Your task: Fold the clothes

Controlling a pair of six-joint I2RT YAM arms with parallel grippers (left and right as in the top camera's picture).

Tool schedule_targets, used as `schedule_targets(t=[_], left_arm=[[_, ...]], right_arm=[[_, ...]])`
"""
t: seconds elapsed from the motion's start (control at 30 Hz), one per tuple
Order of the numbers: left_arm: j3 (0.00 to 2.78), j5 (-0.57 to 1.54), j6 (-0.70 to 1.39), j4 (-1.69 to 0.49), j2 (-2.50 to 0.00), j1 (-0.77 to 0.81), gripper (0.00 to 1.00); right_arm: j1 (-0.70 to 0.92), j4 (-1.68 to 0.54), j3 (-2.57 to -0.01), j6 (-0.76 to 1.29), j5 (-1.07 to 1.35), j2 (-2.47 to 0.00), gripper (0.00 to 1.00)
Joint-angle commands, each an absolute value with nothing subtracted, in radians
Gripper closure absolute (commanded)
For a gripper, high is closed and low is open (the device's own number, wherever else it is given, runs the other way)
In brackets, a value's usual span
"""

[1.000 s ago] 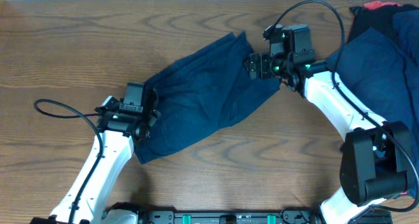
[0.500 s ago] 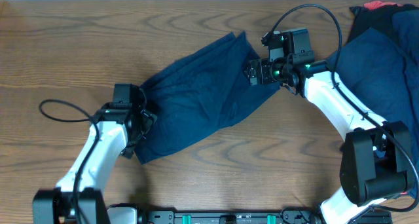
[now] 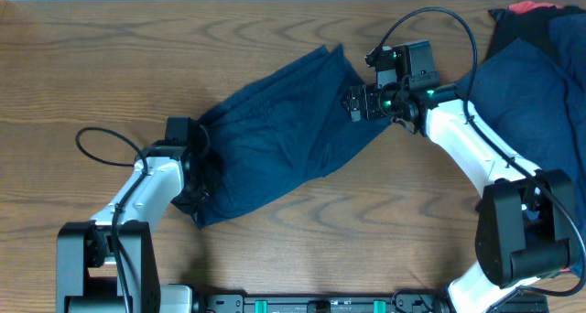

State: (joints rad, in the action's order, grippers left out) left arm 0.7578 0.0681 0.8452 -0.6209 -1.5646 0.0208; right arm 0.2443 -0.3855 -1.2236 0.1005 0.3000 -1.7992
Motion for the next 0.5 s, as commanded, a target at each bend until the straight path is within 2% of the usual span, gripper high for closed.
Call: schedule_targets(t=[0.0, 0.03, 0.1, 0.17, 0.47], left_arm=[[0.764, 0.035, 0.797, -0.649, -1.533, 0.008, 0.43], [0.774, 0.01, 0.797, -0.665, -1.515, 0.002, 0.41], [0.792, -0.038, 0.797, -0.692, -1.476, -0.012, 0.27], [0.796, -0.075, 0.797, -0.699, -1.427, -0.033, 0.07], [0.768, -0.025, 0.793, -0.664, -1.423, -0.098, 0.02]], right_arm=[[0.25, -0.392, -1.231, 0.088, 0.311, -1.802, 0.04], [0.25, -0.393, -1.231, 0.088, 0.31, -1.802, 0.04], [0.25, -0.394, -1.231, 0.087, 0.31, -1.802, 0.04], [0.25, -0.397, -1.231, 0.087, 0.294, -1.802, 0.04], [0.25, -0.409, -1.231, 0.069, 0.284, -1.802, 0.04]])
